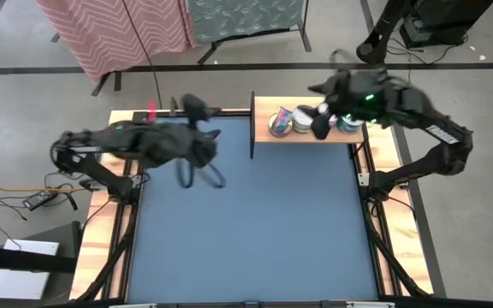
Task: Stack canned seafood by type on shelf
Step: Stack the blue-pink tuna can on top of the blue-pink tuna can on the shelf
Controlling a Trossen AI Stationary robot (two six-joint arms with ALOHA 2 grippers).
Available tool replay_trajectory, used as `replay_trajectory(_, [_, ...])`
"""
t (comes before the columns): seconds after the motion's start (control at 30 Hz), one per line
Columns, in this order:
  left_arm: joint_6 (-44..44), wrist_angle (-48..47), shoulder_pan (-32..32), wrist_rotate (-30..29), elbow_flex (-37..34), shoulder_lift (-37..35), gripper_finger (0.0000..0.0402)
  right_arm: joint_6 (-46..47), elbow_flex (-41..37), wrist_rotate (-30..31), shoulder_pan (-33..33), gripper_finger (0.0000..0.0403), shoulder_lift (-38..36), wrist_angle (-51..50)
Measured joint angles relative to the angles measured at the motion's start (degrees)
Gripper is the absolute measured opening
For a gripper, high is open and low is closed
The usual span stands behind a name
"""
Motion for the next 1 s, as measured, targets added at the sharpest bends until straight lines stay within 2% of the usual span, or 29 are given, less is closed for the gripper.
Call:
replay_trajectory(0.2, [16.27,-2.03,8.18,10.28,0.00,7.13,0.0312,1.31,7.66,-3.38,-2.74,0.0286,-0.08,-3.19])
replay_trajectory(0.33, [27.47,-2.05,12.19,12.13,0.00,12.56,0.0312,4.18,8.26,-6.23,-4.11,0.0280,0.12,-4.70])
replay_trajectory(0.5, [28.32,-1.68,16.29,17.62,-0.09,15.66,0.0312,9.09,8.37,-6.97,-3.96,0.0280,0.07,-4.54])
replay_trajectory(0.63, [20.14,-1.60,17.72,17.24,0.42,13.96,0.0312,16.22,8.37,-11.18,-6.00,0.0277,0.07,-12.17])
replay_trajectory(0.7, [13.54,-2.85,17.72,17.54,1.51,11.51,0.0312,15.66,8.37,-14.09,-6.33,0.0276,1.02,-16.56])
replay_trajectory(0.8, [4.31,-3.02,17.25,19.50,3.19,7.14,0.0312,8.78,8.37,-18.29,-4.08,0.0274,4.27,-20.31])
replay_trajectory(0.9, [-3.32,-1.58,16.64,21.40,4.67,2.42,0.0312,-0.34,8.35,-18.25,-0.88,0.0269,9.82,-23.28])
replay_trajectory(1.0, [-8.64,0.25,16.08,22.41,5.67,-1.79,0.0312,-8.32,8.34,-18.19,-1.01,0.0261,15.43,-27.28])
